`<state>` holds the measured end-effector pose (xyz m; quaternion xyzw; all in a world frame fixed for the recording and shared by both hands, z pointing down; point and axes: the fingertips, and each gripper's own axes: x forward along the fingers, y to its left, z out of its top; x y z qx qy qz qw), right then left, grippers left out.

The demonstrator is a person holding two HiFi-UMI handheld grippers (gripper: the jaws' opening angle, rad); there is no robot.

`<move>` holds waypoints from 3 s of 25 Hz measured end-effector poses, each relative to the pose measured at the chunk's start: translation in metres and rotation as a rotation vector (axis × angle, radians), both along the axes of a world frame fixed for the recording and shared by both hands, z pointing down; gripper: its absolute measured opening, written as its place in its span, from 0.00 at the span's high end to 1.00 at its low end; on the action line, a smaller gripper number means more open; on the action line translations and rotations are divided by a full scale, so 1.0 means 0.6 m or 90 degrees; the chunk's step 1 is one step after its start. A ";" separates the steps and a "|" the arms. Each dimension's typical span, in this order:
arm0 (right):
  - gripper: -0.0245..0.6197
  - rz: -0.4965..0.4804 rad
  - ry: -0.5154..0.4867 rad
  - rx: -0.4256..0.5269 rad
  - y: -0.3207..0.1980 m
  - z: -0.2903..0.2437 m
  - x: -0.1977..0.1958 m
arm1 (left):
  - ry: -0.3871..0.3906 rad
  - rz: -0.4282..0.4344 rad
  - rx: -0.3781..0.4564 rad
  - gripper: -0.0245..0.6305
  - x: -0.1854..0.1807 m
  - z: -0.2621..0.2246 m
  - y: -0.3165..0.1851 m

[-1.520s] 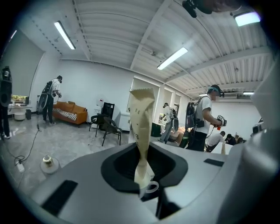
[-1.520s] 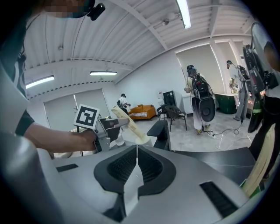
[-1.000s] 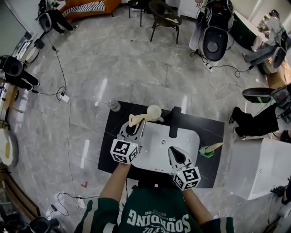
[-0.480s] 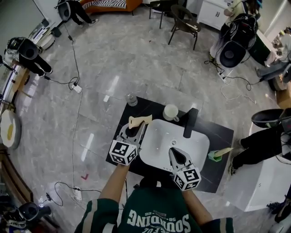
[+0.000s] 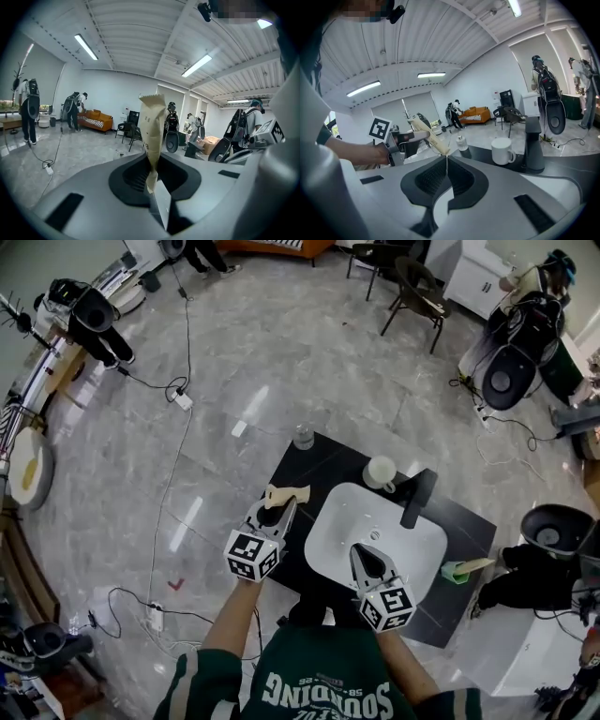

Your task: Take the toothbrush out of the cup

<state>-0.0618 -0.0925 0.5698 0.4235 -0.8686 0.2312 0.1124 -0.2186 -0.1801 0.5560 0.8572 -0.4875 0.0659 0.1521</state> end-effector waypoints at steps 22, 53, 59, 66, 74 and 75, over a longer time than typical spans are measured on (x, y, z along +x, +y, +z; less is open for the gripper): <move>0.90 -0.075 -0.008 -0.018 0.013 0.016 -0.064 | -0.255 -0.043 -0.229 0.88 -0.171 0.140 0.129; 0.90 0.015 0.020 -0.046 -0.041 0.042 0.030 | -0.258 0.005 -0.278 0.88 -0.105 0.254 0.003; 0.90 0.034 0.029 -0.051 -0.047 0.048 0.045 | -0.262 0.014 -0.290 0.88 -0.103 0.275 -0.022; 0.90 0.055 0.035 -0.052 -0.056 0.048 0.058 | -0.280 0.024 -0.322 0.88 -0.103 0.317 -0.037; 0.90 0.069 0.040 -0.058 -0.044 0.058 0.077 | -0.342 0.009 -0.336 0.88 -0.121 0.350 -0.050; 0.90 0.071 0.040 -0.059 -0.043 0.059 0.079 | -0.352 0.010 -0.336 0.88 -0.121 0.353 -0.050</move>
